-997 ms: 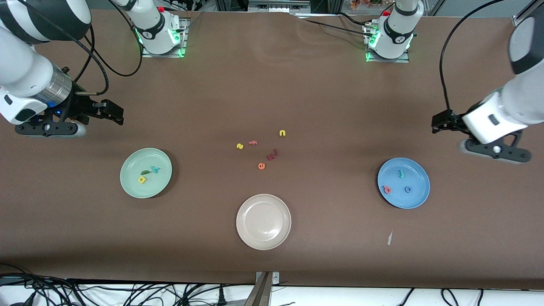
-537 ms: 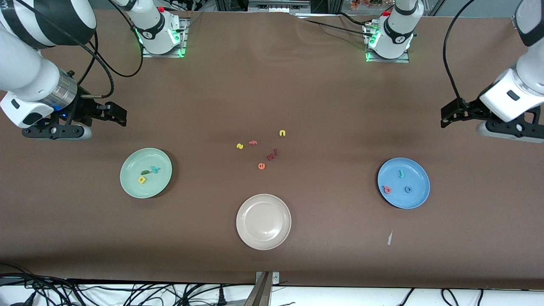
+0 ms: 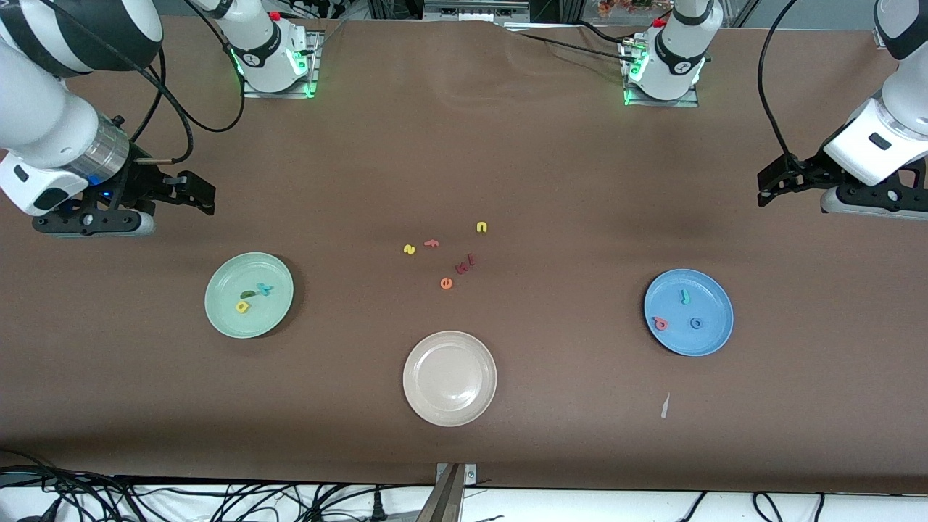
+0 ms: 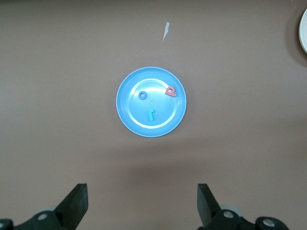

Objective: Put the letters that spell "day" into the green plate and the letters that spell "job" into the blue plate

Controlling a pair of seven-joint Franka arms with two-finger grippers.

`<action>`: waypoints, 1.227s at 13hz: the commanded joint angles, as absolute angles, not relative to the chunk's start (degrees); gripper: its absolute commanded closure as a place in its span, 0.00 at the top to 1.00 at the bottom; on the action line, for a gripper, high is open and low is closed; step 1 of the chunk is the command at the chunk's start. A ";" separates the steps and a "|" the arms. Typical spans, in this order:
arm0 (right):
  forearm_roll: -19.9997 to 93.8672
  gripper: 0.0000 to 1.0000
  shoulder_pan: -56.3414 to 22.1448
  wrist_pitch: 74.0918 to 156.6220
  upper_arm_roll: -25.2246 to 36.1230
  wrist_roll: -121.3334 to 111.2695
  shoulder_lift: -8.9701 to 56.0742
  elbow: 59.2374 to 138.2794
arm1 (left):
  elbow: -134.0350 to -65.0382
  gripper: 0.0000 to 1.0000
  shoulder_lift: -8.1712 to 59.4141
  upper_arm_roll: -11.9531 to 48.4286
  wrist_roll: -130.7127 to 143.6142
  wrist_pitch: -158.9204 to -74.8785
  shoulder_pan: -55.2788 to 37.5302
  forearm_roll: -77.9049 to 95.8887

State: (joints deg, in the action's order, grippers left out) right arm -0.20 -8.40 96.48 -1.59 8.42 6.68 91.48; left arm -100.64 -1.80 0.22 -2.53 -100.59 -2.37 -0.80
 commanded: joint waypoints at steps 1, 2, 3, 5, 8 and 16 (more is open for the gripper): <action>-0.79 1.00 -8.79 95.27 -1.76 8.00 7.91 89.56 | -100.64 1.00 -2.64 -0.62 -2.46 -98.71 -2.99 1.05; -0.88 1.00 -9.22 95.27 -1.76 8.00 7.91 89.56 | -99.94 1.00 -2.38 -0.53 -2.37 -97.92 -3.08 1.58; -0.88 1.00 -9.23 95.27 -1.67 8.00 8.00 89.56 | -99.58 1.00 -1.94 -0.53 -1.85 -97.48 -3.08 1.67; -0.88 1.00 -9.23 95.19 -1.67 7.91 7.91 89.56 | -99.58 1.00 -1.85 -0.53 -1.50 -97.38 -3.16 1.67; -0.88 1.00 -9.23 95.19 -1.67 7.91 8.00 89.56 | -99.58 1.00 -1.85 -0.62 -1.41 -97.38 -3.08 1.67; -0.88 1.00 -9.23 95.27 -1.67 7.82 8.26 89.56 | -99.58 1.00 -1.84 -0.44 -1.49 -97.30 -3.16 1.67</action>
